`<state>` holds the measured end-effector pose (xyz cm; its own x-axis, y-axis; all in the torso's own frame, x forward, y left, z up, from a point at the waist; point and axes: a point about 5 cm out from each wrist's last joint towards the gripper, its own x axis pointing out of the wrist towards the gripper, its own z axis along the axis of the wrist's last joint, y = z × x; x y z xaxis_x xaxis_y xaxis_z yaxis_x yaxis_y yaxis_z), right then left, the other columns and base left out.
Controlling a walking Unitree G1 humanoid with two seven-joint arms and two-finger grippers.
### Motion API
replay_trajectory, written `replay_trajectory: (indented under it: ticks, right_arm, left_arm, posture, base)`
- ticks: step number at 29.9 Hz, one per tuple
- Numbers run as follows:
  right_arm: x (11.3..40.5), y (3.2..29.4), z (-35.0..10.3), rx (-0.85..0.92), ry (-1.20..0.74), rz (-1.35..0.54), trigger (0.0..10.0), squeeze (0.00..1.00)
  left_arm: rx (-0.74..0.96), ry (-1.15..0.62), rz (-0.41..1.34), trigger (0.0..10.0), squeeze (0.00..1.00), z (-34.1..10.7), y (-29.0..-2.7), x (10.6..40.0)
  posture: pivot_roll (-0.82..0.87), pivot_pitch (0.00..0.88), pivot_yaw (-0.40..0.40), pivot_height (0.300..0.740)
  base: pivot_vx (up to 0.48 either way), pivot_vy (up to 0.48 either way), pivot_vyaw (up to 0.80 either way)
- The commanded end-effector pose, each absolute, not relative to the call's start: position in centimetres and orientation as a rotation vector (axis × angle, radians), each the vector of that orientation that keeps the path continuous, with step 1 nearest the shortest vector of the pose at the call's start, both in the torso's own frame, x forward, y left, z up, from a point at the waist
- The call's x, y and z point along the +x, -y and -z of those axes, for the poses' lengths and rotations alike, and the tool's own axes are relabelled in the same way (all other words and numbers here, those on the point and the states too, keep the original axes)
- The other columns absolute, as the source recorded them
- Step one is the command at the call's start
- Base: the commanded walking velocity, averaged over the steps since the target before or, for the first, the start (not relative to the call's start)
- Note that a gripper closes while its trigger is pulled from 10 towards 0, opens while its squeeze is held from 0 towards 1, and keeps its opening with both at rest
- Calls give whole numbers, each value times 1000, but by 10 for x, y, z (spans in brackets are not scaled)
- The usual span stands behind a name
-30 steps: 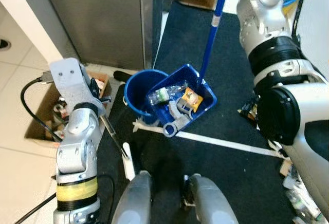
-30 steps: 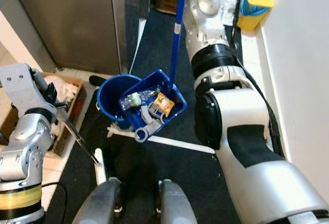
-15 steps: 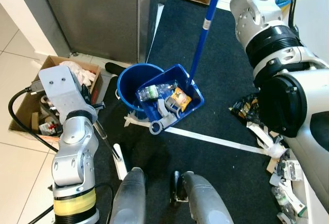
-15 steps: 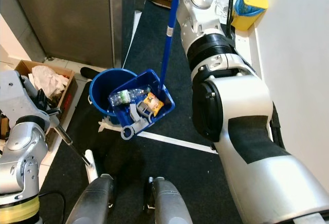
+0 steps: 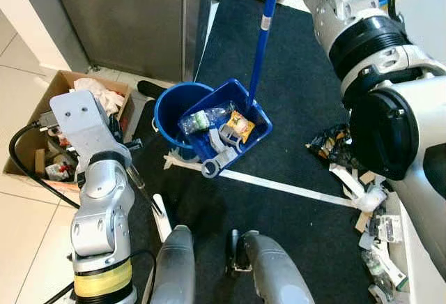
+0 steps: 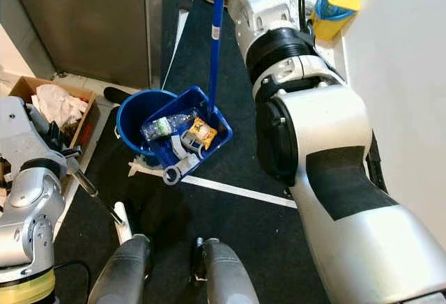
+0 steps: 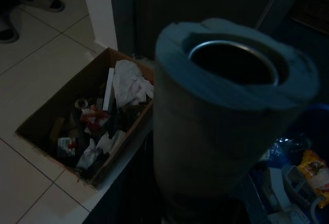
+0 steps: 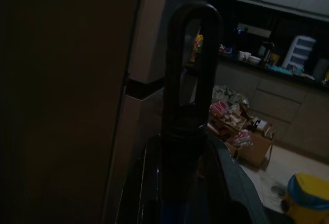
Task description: Sweep floor
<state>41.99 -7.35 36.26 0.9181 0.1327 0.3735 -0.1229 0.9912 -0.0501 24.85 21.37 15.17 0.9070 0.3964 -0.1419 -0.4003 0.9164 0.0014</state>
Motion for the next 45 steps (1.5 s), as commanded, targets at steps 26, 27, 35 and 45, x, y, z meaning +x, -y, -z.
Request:
replay_trajectory:
  ticks: [26,27,35,45]
  right_arm:
    - [404,47,-412,-291,551,-76,10000,0]
    - [404,45,-412,-293,553,-77,10000,0]
    - [397,31,-421,-243,599,-130,10000,0]
    - [391,21,-425,-249,650,-160,10000,0]
  left_arm:
    - [-49,-141,-406,10000,0,-152,-208,246]
    - [-50,-141,-407,10000,0,-152,-208,245]
    - [-57,-143,-422,10000,0,-150,-209,243]
    - [-60,-144,-429,10000,0,-149,-209,242]
  posture:
    - [222,127,-232,740]
    - [222,127,-232,740]
    - [223,130,-246,740]
    - [221,131,-249,740]
  base:
    - [0,0,0]
    - [0,0,0]
    - [0,0,0]
    - [0,0,0]
